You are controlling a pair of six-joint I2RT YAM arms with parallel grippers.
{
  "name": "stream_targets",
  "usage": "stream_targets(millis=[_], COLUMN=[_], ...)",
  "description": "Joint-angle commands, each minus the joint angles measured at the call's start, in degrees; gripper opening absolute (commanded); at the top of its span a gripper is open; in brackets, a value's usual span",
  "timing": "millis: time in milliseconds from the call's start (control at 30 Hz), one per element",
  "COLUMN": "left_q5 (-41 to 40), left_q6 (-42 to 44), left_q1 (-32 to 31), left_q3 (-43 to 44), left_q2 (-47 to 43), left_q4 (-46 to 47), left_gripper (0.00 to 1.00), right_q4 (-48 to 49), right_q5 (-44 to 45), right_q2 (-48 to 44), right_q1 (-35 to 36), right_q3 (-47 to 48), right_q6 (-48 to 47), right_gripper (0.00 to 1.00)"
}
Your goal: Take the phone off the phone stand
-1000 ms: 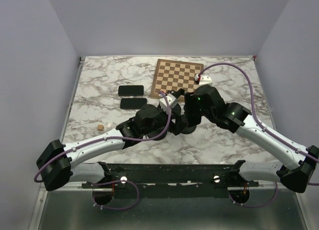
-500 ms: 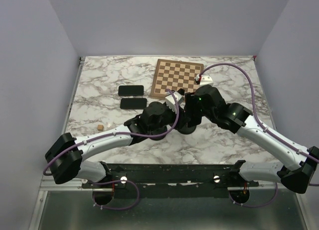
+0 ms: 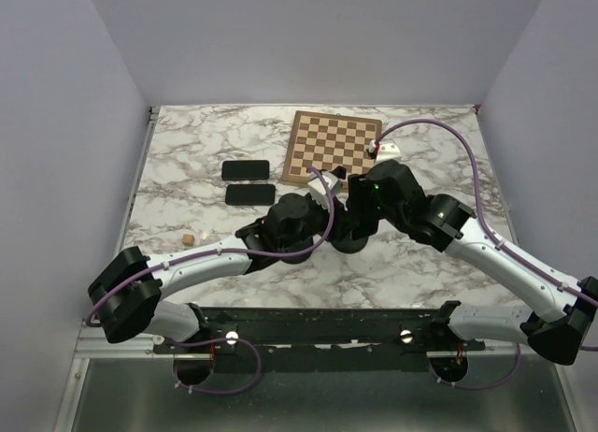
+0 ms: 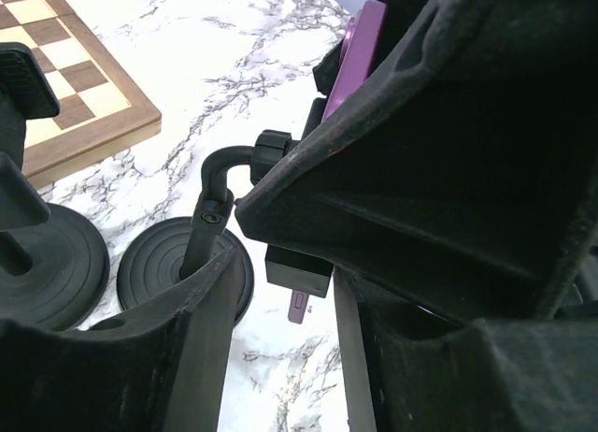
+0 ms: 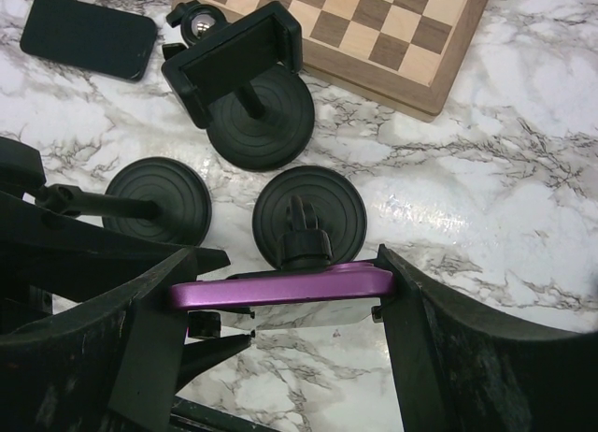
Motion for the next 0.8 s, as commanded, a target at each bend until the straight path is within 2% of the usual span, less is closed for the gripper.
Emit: stream_targets(millis=[0, 67, 267, 400, 667, 767], left_q5=[0.0, -0.3, 0.2, 0.6, 2.0, 3.5], left_q6=[-2.2, -2.3, -1.9, -2.1, -4.1, -4.9], left_q1=[0.0, 0.2, 0.5, 0.5, 1.4, 1.8], left_q3=[0.3, 0.6, 0.1, -0.7, -1.7, -3.2], left_q2=[-0.1, 0.0, -1.0, -2.0, -2.8, -3.9], left_q4=[6.3, 6.3, 7.4, 7.5, 6.5, 7.1], left_gripper=[0.52, 0.47, 0.22, 0.02, 0.0, 0.0], right_q4=[1.6, 1.9, 1.5, 1.8, 2.7, 4.3], right_q5=[-1.8, -2.0, -1.0, 1.6, 11.0, 11.7], right_q2=[-1.3, -1.6, -1.4, -1.9, -3.9, -5.4], right_q1=[0.4, 0.4, 0.4, 0.4, 0.4, 0.5], right_q3=[-0.1, -0.5, -1.1, -2.2, -4.7, -6.3], right_q6=[1.5, 1.5, 0.7, -0.7, -4.1, -6.7], right_gripper=[0.01, 0.01, 0.01, 0.01, 0.0, 0.01])
